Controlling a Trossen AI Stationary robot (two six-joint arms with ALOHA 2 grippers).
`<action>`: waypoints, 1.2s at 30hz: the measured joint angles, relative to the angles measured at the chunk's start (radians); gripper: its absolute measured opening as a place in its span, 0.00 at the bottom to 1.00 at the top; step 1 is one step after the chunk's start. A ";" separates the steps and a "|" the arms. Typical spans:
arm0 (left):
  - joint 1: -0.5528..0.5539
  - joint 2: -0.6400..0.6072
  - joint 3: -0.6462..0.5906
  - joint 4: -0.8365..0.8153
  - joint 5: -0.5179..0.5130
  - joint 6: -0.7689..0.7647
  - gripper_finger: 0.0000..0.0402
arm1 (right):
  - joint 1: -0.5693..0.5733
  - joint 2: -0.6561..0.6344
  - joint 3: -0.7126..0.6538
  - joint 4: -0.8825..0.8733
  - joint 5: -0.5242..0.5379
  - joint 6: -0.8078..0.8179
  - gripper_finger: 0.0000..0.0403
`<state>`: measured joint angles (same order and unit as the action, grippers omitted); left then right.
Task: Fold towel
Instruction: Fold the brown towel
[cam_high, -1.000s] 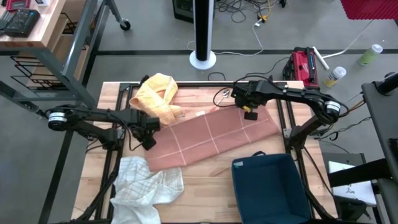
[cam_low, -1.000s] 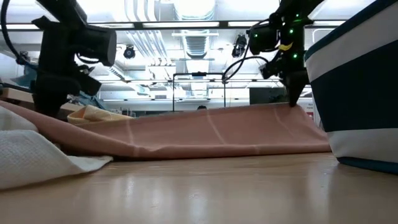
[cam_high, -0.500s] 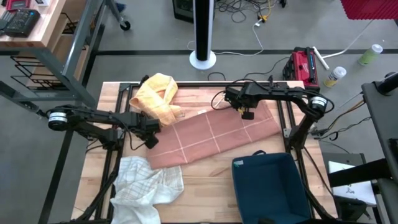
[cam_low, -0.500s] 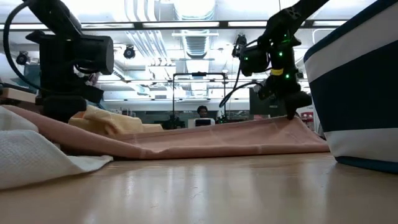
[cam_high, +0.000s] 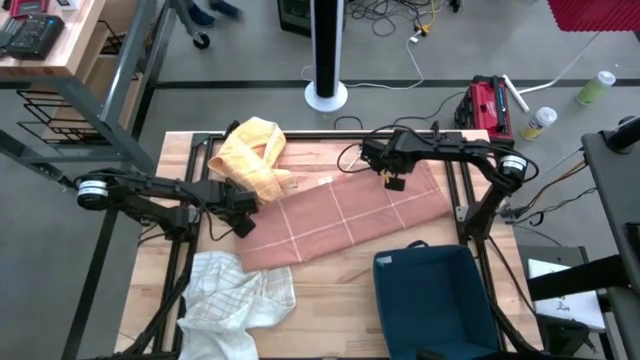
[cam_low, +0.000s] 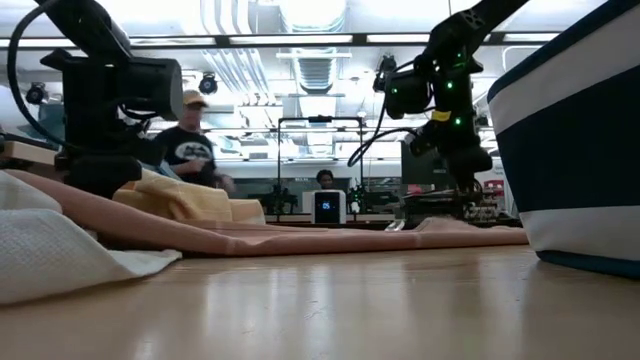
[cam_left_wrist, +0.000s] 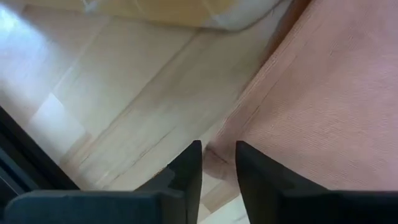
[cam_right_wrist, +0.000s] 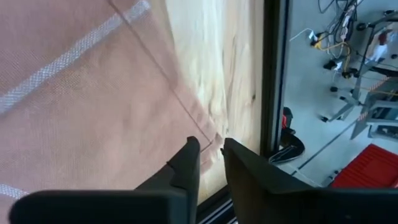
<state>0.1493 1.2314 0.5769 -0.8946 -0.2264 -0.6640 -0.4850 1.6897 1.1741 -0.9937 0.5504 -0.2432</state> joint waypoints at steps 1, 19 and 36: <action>0.000 -0.001 0.009 -0.006 0.000 0.000 0.24 | 0.000 -0.003 0.005 -0.003 0.000 0.007 0.19; -0.001 0.000 0.140 0.265 0.110 0.155 0.23 | -0.046 -0.032 0.101 -0.294 -0.193 0.120 0.25; -0.002 0.200 0.047 0.199 0.243 0.153 0.10 | -0.108 -0.141 -0.048 -0.397 -0.501 0.140 0.02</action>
<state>0.1474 1.4311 0.6239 -0.6951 0.0162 -0.5113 -0.5930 1.5491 1.1263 -1.3909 0.0490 -0.1034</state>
